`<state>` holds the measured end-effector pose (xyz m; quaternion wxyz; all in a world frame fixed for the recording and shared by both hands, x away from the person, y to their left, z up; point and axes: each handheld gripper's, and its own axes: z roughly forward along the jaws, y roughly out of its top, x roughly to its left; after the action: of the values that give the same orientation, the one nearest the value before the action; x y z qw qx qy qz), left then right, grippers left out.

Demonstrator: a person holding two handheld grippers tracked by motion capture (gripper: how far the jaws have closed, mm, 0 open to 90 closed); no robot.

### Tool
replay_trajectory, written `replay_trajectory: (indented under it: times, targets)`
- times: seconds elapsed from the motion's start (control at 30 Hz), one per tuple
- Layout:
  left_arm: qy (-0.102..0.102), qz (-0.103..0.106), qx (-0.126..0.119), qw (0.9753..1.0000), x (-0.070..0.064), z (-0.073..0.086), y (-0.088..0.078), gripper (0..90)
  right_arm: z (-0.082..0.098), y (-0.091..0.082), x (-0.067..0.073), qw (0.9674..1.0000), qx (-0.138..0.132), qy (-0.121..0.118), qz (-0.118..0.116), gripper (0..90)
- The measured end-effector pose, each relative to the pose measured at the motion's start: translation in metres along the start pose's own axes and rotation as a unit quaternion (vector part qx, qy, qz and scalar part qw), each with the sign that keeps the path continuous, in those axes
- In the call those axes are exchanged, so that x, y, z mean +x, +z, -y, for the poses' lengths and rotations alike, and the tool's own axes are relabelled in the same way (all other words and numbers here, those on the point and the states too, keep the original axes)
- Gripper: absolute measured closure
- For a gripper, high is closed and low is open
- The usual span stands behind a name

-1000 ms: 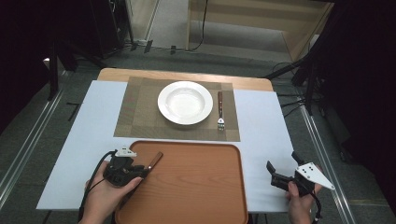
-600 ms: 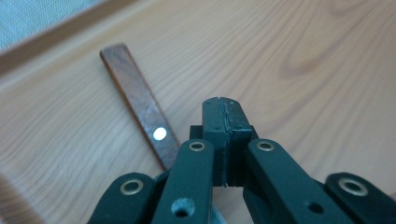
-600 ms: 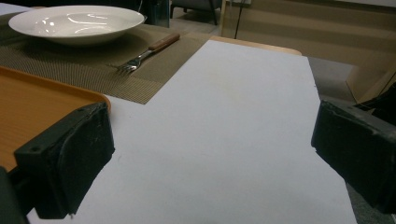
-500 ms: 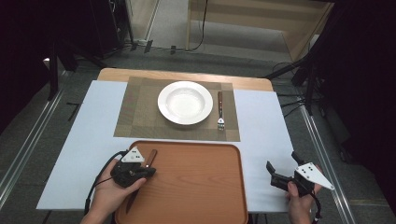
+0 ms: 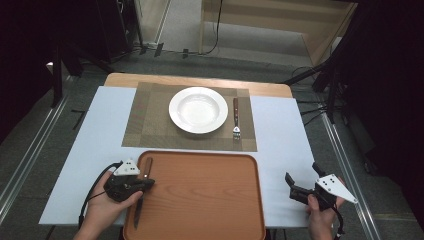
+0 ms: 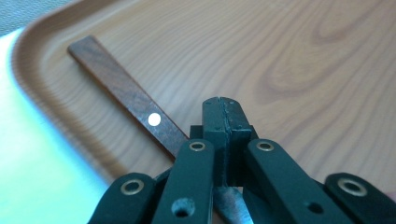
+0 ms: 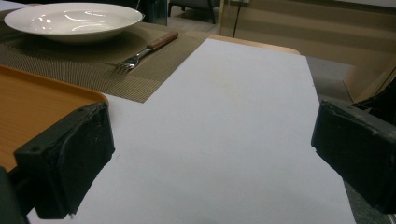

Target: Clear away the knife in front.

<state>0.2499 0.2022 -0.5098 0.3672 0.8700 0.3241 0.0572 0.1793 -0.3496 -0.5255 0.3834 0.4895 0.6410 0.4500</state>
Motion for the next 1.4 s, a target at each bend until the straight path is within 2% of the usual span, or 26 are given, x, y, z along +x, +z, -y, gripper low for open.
replay_trajectory:
  times: [0.1, 0.37, 0.47, 0.53, 0.73, 0.77, 0.83, 0.87, 0.9, 0.93, 0.97, 1.03, 1.07, 1.1, 1.13, 1.2, 1.27, 1.3, 1.33, 1.4]
  targets:
    - [0.003, 0.003, -0.005, 1.0, 0.002, 0.003, -0.002, 88.7, 0.0, 0.0, 0.0, 1.0, 0.0, 0.0, 0.0, 0.0]
    - [0.009, -0.006, -0.009, 0.9999, 0.006, 0.008, -0.007, 88.5, 0.0, 0.001, 0.002, 1.0, 0.003, -0.005, -0.001, 0.0]
    - [0.008, 0.001, -0.015, 0.9999, 0.009, 0.01, -0.009, 88.5, 0.0, 0.001, 0.002, 1.0, 0.003, -0.005, -0.002, 0.0]
    - [0.011, -0.004, -0.018, 0.9998, 0.009, 0.01, -0.01, 86.9, 0.0, 0.001, 0.002, 1.0, 0.002, -0.008, -0.002, 0.0]
    - [0.01, 0.002, -0.051, 0.9986, 0.009, 0.01, -0.014, 63.2, -0.001, 0.001, 0.002, 0.9999, 0.003, -0.012, -0.005, 0.0]
    - [0.004, 0.005, -0.072, 0.9974, 0.01, 0.01, -0.017, 59.3, -0.001, 0.001, 0.002, 0.9999, 0.003, -0.012, -0.005, 0.0]
    - [0.002, 0.005, -0.08, 0.9968, 0.011, 0.01, -0.019, 55.7, -0.001, 0.001, 0.002, 0.9999, 0.003, -0.012, -0.005, 0.0]
    - [-0.005, 0.01, -0.095, 0.9954, 0.013, 0.01, -0.022, 50.3, -0.001, 0.001, 0.002, 0.9999, 0.003, -0.012, -0.006, 0.0]
    - [-0.005, 0.01, -0.095, 0.9954, 0.013, 0.01, -0.022, 47.9, -0.001, 0.001, 0.002, 0.9999, 0.004, -0.012, -0.007, 0.0]
    - [-0.009, 0.006, -0.102, 0.9948, 0.014, 0.011, -0.024, 47.9, -0.001, 0.001, 0.002, 0.9999, 0.004, -0.012, -0.007, 0.0]
    - [-0.013, 0.003, -0.113, 0.9935, 0.017, 0.012, -0.027, 41.6, -0.001, 0.001, 0.002, 0.9999, 0.004, -0.012, -0.007, 0.0]
    - [-0.016, -0.001, -0.119, 0.9928, 0.018, 0.012, -0.028, 39.1, -0.001, 0.001, 0.002, 0.9999, 0.004, -0.012, -0.008, 0.0]
    - [-0.022, -0.006, -0.129, 0.9914, 0.02, 0.013, -0.031, 33.0, -0.001, 0.001, 0.002, 0.9999, 0.003, -0.013, -0.007, 0.0]
    - [-0.022, -0.006, -0.129, 0.9914, 0.02, 0.013, -0.031, 29.6, -0.001, 0.001, 0.002, 0.9999, 0.003, -0.012, -0.006, 0.0]
    - [-0.03, -0.013, -0.138, 0.9899, 0.023, 0.014, -0.034, 26.3, -0.002, 0.001, 0.002, 0.9999, 0.004, -0.012, -0.006, 0.0]
    - [-0.034, -0.012, -0.141, 0.9893, 0.024, 0.015, -0.036, 22.1, -0.002, 0.0, 0.002, 0.9999, 0.004, -0.012, -0.009, 0.0]
    - [-0.044, -0.017, -0.151, 0.9875, 0.027, 0.016, -0.039, 21.2, -0.002, 0.0, 0.001, 0.9999, 0.003, -0.012, -0.006, 0.0]
    - [-0.047, -0.018, -0.155, 0.9867, 0.028, 0.016, -0.04, 18.0, -0.002, 0.0, 0.001, 0.9999, 0.003, -0.011, -0.006, 0.0]
    - [-0.054, -0.031, -0.161, 0.985, 0.03, 0.017, -0.043, 14.4, -0.002, 0.0, 0.001, 0.9999, 0.003, -0.011, -0.004, 0.0]
    - [-0.055, -0.03, -0.165, 0.9843, 0.031, 0.017, -0.044, 12.9, -0.002, 0.0, 0.001, 0.9999, 0.002, -0.011, -0.003, 0.0]
